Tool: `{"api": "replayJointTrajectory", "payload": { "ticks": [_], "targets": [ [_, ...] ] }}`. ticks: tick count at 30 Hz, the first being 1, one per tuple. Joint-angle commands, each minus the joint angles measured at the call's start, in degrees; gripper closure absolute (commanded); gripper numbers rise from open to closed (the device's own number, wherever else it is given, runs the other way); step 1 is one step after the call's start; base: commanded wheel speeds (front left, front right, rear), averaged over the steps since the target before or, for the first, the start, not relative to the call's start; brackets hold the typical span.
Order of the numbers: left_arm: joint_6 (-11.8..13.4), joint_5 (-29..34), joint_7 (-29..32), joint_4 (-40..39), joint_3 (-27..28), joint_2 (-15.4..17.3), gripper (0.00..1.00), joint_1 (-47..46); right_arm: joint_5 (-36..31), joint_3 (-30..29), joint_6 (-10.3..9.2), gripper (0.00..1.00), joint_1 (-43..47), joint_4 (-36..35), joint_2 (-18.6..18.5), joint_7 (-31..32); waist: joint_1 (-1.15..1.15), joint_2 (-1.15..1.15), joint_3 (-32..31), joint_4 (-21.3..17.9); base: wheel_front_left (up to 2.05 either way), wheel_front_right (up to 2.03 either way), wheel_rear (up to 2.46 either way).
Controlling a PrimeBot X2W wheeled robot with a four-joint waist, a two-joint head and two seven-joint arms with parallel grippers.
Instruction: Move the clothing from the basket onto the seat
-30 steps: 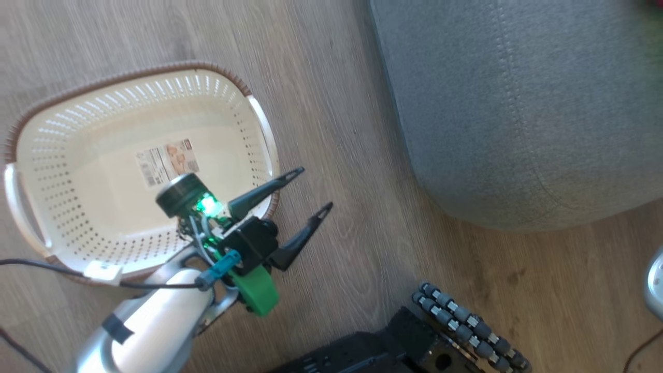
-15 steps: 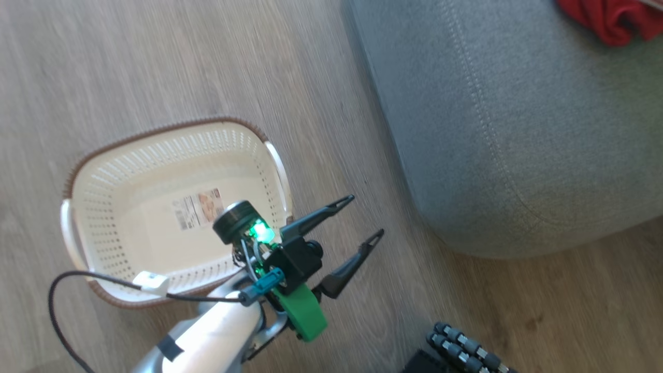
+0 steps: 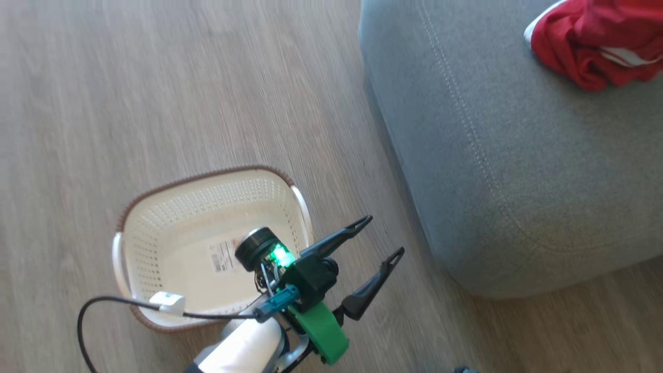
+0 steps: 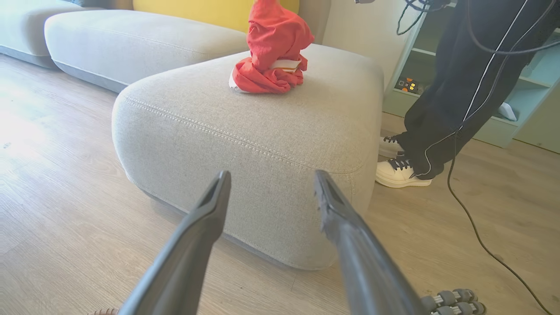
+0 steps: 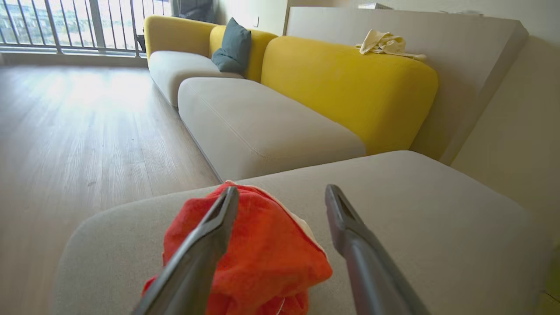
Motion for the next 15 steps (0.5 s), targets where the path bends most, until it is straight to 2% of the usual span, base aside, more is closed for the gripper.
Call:
{"api": "replayJointTrajectory", "payload": {
  "ticks": [1, 9, 14, 15],
  "targets": [
    [-0.05, -0.58, -0.28, -1.87, 2.58, -0.95, 0.00, 0.41, 3.02, 2.22, -0.02, 0.00, 1.12, -3.60, 0.33, -0.12, 0.01, -0.01, -3.12, 0.80, 0.00, 0.00, 0.00],
    [-0.05, 0.07, -0.28, -2.64, 7.50, -2.25, 0.00, 3.67, 17.66, 13.85, -0.02, 0.00, 9.42, -19.48, -1.21, -0.12, 0.01, -0.01, -8.26, 2.28, 0.00, 0.00, 0.00],
    [-0.05, 0.25, -0.28, -3.14, 13.22, -2.79, 0.00, 5.25, 25.36, 20.85, -0.02, 0.00, 16.00, -31.96, -1.84, -0.12, 0.01, -0.01, -10.18, 3.60, 0.00, 0.00, 0.00],
    [-0.05, 0.41, -0.28, -2.95, 14.84, -2.89, 0.00, 5.73, 27.73, 23.35, -0.02, 0.00, 18.75, -36.67, -2.03, -0.13, 0.01, -0.01, -10.87, 4.29, 0.00, 0.00, 0.00]
  ]
}}
